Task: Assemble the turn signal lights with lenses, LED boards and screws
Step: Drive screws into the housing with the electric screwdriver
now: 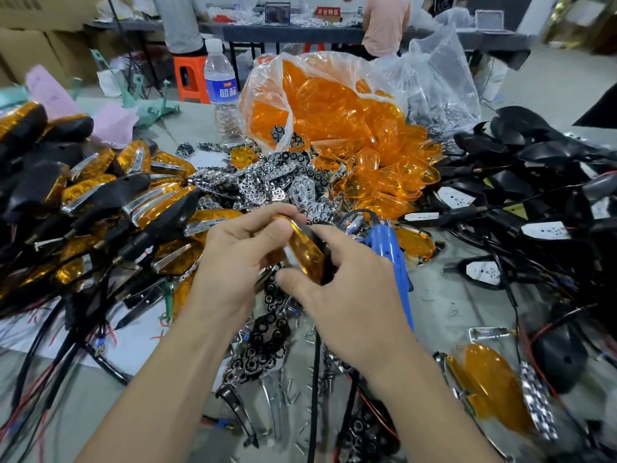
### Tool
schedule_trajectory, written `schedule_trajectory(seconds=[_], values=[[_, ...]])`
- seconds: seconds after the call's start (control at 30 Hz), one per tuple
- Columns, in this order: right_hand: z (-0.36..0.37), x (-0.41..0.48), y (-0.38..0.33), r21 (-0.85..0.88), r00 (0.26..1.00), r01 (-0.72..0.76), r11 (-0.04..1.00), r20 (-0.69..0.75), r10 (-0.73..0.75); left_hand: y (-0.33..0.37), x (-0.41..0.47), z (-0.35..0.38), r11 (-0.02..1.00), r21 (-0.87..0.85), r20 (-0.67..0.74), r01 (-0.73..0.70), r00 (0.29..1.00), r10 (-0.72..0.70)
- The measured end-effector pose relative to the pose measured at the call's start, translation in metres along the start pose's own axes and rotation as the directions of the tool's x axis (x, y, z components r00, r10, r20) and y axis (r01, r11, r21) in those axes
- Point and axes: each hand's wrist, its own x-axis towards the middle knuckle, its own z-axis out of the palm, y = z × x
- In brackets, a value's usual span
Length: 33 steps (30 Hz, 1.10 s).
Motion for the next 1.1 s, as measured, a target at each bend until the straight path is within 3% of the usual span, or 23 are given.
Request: schedule_trajectory(seconds=[0.07,0.13,0.2,0.27,0.33,0.47,0.57,0.63,0.67,0.73,0.8,0.9,0.97,1.07,1.1], values=[[-0.003,0.004,0.003,0.087,0.997,-0.071,0.994,0.006,0.071,-0.002,-0.002,0.004,0.99,0.133,0.02,-0.049,0.999,0.047],[-0.009,0.009,0.005,0.36,0.985,-0.167,0.918,0.02,0.171,-0.004,-0.005,0.008,0.989,0.149,0.074,0.012,0.997,-0.023],[-0.017,0.015,0.004,0.662,0.952,-0.272,0.699,0.078,0.296,-0.006,-0.008,0.012,0.982,0.179,0.155,0.058,0.984,-0.086],[-0.025,0.019,0.007,0.865,0.929,-0.302,0.4,0.172,0.328,-0.009,-0.011,0.016,0.973,0.231,0.204,0.028,0.976,-0.077],[-0.034,0.022,0.011,0.921,0.923,-0.308,0.24,0.227,0.311,-0.007,-0.012,0.018,0.968,0.25,0.199,-0.005,0.979,-0.046],[-0.043,0.026,0.02,0.965,0.923,-0.252,0.065,0.22,0.316,-0.001,-0.014,0.011,0.906,0.402,0.042,-0.135,0.991,0.129],[-0.045,0.027,0.024,0.983,0.918,-0.177,-0.042,0.18,0.353,0.001,-0.019,0.009,0.672,0.716,-0.17,-0.19,0.886,0.431],[-0.043,0.027,0.027,0.982,0.916,-0.16,-0.098,0.185,0.355,0.001,-0.023,0.014,0.541,0.8,-0.141,-0.259,0.795,0.59],[-0.041,0.026,0.027,0.981,0.914,-0.162,-0.105,0.189,0.36,-0.001,-0.025,0.017,0.519,0.804,-0.107,-0.289,0.789,0.605],[-0.036,0.026,0.028,0.981,0.904,-0.181,-0.068,0.193,0.381,-0.005,-0.024,0.025,0.581,0.769,-0.059,-0.265,0.877,0.477],[-0.029,0.025,0.028,0.976,0.906,-0.211,-0.045,0.213,0.366,-0.012,-0.021,0.03,0.718,0.675,0.004,-0.171,0.974,0.228],[-0.022,0.023,0.026,0.949,0.912,-0.315,-0.017,0.308,0.27,-0.019,-0.016,0.038,0.931,0.362,0.168,-0.05,0.986,-0.013],[-0.021,0.021,0.026,0.922,0.917,-0.363,0.138,0.327,0.23,-0.02,-0.014,0.037,0.977,0.215,0.179,-0.006,0.983,-0.034],[-0.022,0.02,0.029,0.775,0.951,-0.297,0.558,0.185,0.249,-0.02,-0.011,0.031,0.991,0.131,0.173,0.011,0.984,-0.034],[-0.022,0.019,0.029,0.709,0.962,-0.266,0.653,0.152,0.227,-0.019,-0.01,0.028,0.993,0.117,0.167,0.026,0.985,-0.045]])
